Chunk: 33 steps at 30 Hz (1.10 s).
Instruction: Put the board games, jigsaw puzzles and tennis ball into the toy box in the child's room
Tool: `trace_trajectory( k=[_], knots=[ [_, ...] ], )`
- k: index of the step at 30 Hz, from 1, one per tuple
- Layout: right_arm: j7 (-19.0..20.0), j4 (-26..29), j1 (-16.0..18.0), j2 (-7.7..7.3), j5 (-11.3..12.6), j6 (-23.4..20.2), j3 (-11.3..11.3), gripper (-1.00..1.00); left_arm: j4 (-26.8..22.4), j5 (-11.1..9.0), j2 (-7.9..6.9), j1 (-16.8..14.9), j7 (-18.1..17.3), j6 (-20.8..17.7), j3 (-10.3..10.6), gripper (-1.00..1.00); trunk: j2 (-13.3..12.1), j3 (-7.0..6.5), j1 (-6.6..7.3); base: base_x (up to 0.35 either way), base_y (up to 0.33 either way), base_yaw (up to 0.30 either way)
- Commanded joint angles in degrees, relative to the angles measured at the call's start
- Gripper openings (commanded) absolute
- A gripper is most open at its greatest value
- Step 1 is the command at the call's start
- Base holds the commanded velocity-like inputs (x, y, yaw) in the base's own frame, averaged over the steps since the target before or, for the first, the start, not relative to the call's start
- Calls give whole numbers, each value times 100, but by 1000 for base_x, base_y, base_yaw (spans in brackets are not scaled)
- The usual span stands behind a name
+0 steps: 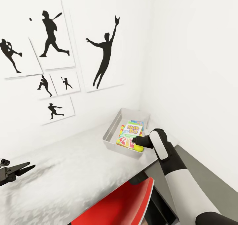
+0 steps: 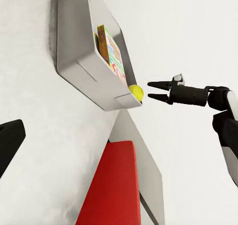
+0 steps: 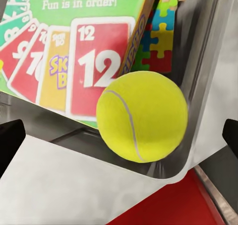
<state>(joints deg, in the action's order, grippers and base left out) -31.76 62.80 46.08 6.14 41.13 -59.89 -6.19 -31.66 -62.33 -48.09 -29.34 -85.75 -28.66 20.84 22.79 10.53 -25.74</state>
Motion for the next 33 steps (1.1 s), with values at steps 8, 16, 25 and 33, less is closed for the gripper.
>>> trace_trajectory(
  k=[8,16,25,33],
  knots=[
    [-58,4,6,1,61,-11,-5,100,2,-42,-8,-10,-21,-60,43,100,13,13,-4,0,0,0],
    [-53,15,-1,-4,71,-11,-5,100,2,-42,-5,-10,-21,-60,43,100,13,13,-4,0,0,0],
    [-32,90,-12,-7,71,-11,2,100,2,-42,-7,-10,-21,-60,43,100,13,13,-4,0,0,0],
    [-15,514,-81,-7,100,-11,28,100,2,-42,-13,-10,-21,-60,43,100,13,6,-4,0,0,-1]
  ],
)
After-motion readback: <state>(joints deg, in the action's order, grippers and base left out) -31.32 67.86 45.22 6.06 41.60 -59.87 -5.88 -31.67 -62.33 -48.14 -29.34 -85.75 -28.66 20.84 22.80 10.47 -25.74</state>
